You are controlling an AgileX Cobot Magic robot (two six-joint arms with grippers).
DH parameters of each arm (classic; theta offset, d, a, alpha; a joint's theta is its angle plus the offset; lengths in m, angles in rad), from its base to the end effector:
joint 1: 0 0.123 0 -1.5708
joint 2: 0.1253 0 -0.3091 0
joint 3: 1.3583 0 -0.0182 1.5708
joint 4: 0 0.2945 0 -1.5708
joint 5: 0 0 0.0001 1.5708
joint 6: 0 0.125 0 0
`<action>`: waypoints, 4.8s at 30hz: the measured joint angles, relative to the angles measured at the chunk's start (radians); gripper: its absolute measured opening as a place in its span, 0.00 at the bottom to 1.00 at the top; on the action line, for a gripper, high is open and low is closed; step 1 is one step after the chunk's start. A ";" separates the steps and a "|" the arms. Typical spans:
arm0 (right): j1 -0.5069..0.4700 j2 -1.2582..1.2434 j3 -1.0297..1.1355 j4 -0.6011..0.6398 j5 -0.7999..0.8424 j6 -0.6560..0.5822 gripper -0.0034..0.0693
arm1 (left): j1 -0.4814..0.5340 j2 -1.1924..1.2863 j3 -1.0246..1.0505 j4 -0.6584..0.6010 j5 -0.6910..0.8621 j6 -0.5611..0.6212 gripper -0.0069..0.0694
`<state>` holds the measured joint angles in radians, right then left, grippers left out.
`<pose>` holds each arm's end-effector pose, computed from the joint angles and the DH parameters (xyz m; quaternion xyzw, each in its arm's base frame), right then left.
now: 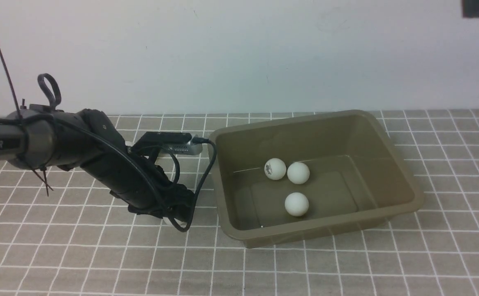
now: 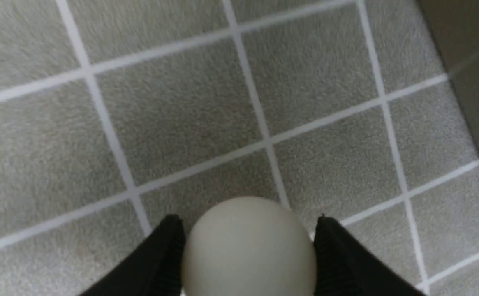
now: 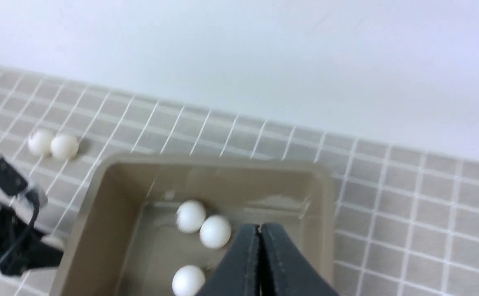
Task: Put the table tennis balls into the box on the grey coffee tablecloth.
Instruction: 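Reach for and grasp a ping pong ball on the table beside the basket, then drop the ball into the bin, then reach for and grasp a ping pong ball on the table beside the basket, then drop the ball into the bin, then reach for and grasp a ping pong ball on the table beside the basket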
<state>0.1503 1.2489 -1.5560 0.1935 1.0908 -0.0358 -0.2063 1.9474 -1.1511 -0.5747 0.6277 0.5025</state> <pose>0.2930 0.0659 0.4777 -0.0797 0.8982 0.1205 0.4152 0.4035 -0.1253 0.1034 0.1351 0.9656 -0.1735 0.1391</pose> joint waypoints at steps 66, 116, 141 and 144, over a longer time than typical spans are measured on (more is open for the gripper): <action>-0.051 -0.063 0.000 -0.017 0.094 -0.002 0.03 | 0.208 0.364 -0.899 0.454 0.504 -0.440 0.51; -0.051 -0.063 0.000 -0.008 0.071 -0.002 0.03 | -0.221 0.349 -1.008 0.426 0.605 -0.243 0.70; -0.051 -0.063 0.000 -0.012 0.063 -0.002 0.03 | 0.134 0.475 -1.032 0.364 0.546 -0.343 0.55; -0.051 -0.063 0.000 -0.012 0.064 -0.002 0.03 | 0.127 0.502 -1.034 0.414 0.515 -0.354 0.72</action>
<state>0.0997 1.1860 -1.5560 0.1820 1.1546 -0.0383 -0.0788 2.4496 -2.1847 -0.1608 1.1426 0.1487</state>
